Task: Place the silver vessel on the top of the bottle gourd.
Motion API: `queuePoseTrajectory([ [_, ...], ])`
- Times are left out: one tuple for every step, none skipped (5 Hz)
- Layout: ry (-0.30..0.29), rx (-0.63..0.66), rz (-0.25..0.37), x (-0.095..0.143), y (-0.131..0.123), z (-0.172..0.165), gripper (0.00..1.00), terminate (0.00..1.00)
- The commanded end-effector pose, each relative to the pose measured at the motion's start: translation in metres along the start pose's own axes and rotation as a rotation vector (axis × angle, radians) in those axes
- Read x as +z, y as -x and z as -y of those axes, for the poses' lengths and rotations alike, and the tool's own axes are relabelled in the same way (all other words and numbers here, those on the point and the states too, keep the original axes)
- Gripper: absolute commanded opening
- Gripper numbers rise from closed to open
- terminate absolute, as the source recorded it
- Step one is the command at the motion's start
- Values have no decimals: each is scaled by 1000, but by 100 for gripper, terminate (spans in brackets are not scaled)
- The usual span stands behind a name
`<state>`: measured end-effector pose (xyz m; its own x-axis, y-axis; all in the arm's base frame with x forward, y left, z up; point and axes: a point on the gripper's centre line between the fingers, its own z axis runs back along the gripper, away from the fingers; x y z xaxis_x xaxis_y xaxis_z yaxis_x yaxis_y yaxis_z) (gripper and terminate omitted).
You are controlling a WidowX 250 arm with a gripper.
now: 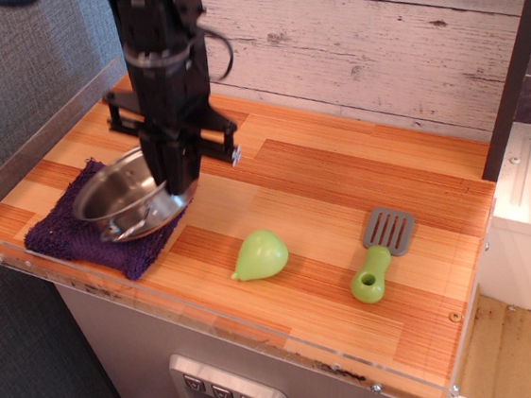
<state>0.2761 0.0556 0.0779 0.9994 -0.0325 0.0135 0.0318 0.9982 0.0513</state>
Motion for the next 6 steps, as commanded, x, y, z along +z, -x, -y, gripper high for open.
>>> queuePoseTrajectory([
  [13, -145, 125, 49, -51, 62, 0, 0],
  [19, -211, 82, 29, -64, 91, 0, 0],
  [34, -224, 42, 6, -63, 98, 0, 0],
  [28, -230, 1, -10, -64, 100, 0, 0],
  [25, -230, -20, -17, -63, 101, 0, 0],
  [20, -237, -60, -24, -61, 101, 100, 0],
])
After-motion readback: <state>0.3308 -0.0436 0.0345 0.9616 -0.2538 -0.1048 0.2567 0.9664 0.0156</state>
